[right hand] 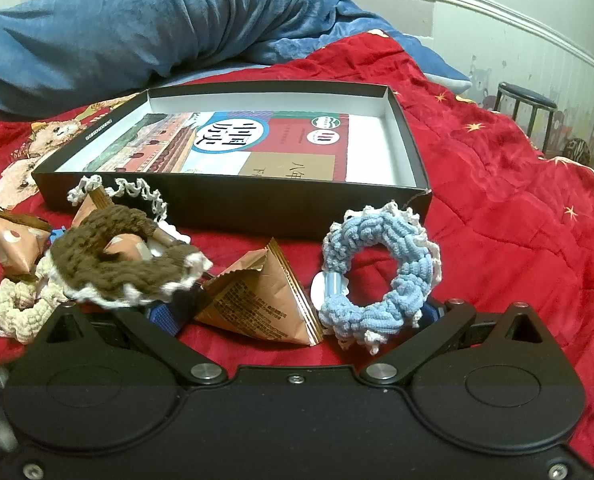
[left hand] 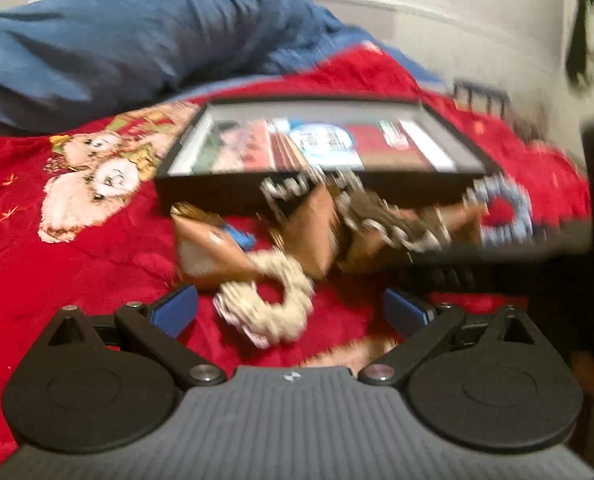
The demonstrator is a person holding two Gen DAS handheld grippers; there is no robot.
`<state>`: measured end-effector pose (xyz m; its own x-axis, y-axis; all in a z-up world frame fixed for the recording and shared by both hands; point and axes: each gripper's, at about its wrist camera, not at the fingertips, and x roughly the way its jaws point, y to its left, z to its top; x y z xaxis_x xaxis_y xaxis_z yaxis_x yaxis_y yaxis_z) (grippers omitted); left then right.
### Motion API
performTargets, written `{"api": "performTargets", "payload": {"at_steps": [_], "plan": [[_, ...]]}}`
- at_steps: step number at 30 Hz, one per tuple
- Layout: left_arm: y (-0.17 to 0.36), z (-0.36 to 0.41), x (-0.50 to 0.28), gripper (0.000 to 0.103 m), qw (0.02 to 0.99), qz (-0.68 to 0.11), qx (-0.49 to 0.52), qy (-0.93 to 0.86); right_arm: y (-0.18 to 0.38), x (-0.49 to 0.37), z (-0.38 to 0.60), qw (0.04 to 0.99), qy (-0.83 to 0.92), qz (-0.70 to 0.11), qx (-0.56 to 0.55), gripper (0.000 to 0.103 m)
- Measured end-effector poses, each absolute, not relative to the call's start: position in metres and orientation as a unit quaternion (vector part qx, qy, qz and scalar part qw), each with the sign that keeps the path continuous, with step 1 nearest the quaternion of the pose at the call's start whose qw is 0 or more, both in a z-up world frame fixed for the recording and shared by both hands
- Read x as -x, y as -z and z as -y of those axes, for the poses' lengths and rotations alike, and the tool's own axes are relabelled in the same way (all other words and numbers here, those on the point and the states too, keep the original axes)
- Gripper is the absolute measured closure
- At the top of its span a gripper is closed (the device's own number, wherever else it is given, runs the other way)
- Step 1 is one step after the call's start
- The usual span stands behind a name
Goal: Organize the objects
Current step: 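Close the left gripper on the cream rope ring while the right gripper reaches toward a tan packet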
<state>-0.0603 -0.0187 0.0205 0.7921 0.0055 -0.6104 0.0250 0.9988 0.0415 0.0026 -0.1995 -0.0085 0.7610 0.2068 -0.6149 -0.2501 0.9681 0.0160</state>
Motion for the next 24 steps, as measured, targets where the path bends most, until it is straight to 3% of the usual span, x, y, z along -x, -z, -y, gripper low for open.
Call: {"api": "performTargets", "payload": {"at_steps": [12, 21, 24], "plan": [[-0.010, 0.009, 0.055, 0.007, 0.941, -0.338, 0.011, -0.016, -0.008, -0.002, 0.221, 0.919, -0.172, -0.354, -0.013, 0.000], [-0.009, 0.006, 0.051, 0.015, 0.940, -0.339, 0.018, -0.025, -0.038, 0.018, 0.245, 0.936, -0.205, -0.281, -0.049, 0.000], [-0.009, 0.007, 0.053, 0.024, 0.942, -0.335, 0.020, -0.017, -0.050, 0.022, 0.247, 0.940, -0.214, -0.256, -0.065, 0.002]]}}
